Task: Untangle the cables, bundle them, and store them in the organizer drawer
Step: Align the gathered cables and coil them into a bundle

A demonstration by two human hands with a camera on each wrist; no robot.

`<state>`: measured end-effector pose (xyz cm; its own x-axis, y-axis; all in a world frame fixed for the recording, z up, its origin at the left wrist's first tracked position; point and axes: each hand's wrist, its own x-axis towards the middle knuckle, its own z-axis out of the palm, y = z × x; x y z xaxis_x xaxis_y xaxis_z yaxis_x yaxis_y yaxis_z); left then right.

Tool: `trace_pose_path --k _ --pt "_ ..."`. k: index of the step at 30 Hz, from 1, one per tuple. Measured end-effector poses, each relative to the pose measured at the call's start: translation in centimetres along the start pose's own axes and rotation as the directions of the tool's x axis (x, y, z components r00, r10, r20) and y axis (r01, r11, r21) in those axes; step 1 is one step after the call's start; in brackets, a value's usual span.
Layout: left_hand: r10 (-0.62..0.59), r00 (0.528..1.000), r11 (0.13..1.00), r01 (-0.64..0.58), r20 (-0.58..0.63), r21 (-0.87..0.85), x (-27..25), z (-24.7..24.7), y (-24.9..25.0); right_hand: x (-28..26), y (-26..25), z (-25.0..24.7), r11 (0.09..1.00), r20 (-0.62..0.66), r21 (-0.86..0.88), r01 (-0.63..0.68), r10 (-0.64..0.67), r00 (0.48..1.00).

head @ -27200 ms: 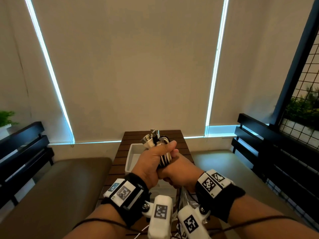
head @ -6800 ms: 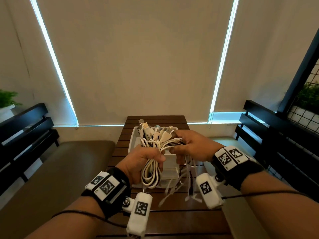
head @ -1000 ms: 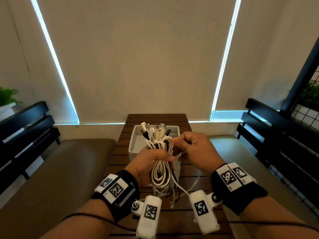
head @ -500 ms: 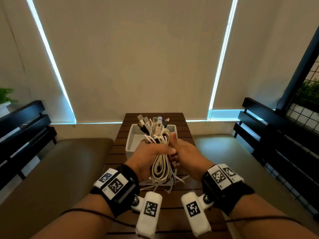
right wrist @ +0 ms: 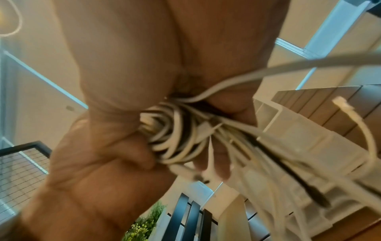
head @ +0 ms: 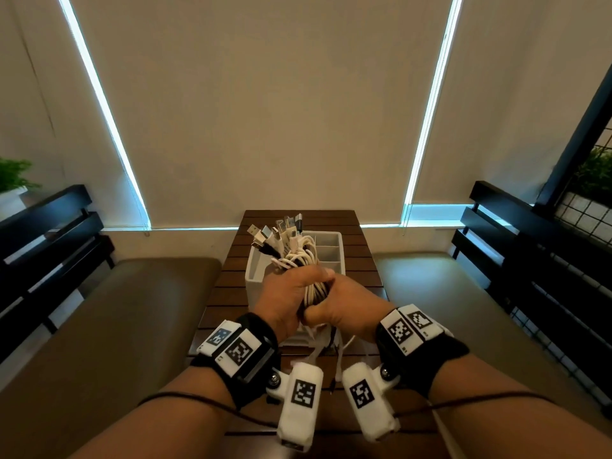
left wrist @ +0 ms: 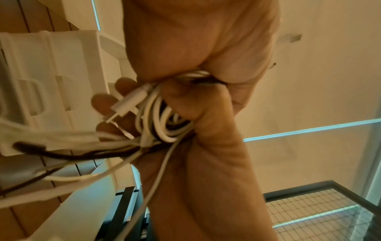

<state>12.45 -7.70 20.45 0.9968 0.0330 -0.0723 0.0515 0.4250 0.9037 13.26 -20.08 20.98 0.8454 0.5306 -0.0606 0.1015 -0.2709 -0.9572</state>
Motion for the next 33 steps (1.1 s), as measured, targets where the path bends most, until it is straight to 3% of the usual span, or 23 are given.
trace_pose_path --k 5,9,17,19,21,23,25,33 --pt "-0.007 0.998 1.000 0.008 -0.067 0.014 0.2 0.4 -0.4 0.3 0.0 0.6 0.997 -0.090 -0.063 0.043 -0.049 0.995" --pt "-0.067 0.998 0.998 0.067 -0.017 0.021 0.1 0.3 -0.4 0.2 0.4 1.3 0.999 -0.111 -0.008 0.040 -0.041 0.993" --pt "-0.117 0.993 0.993 0.117 0.006 -0.002 -0.1 1.0 -0.5 0.1 1.0 1.4 0.995 -0.232 -0.065 0.076 -0.089 0.969" --pt "-0.142 0.989 0.989 0.143 0.034 -0.038 -0.3 1.0 -0.3 0.0 1.0 1.1 1.000 -0.167 -0.004 0.026 -0.027 0.986" --pt "-0.169 0.982 0.983 0.174 0.086 -0.057 -0.4 0.8 -0.4 -0.2 0.9 0.6 0.988 -0.025 0.147 -0.043 0.047 0.999" --pt "-0.204 0.969 0.977 0.210 0.142 -0.032 -0.6 0.9 -0.3 -0.2 1.0 0.0 0.970 0.114 0.230 -0.079 0.054 0.992" --pt "-0.204 0.966 0.978 0.207 0.157 -0.002 -0.6 0.9 -0.2 -0.3 0.9 -0.1 0.968 0.151 0.237 -0.083 0.048 0.987" --pt "-0.202 0.950 0.979 0.197 0.240 0.047 0.0 0.1 0.3 -0.9 0.4 1.5 0.983 -0.091 0.183 -0.016 0.033 0.995"
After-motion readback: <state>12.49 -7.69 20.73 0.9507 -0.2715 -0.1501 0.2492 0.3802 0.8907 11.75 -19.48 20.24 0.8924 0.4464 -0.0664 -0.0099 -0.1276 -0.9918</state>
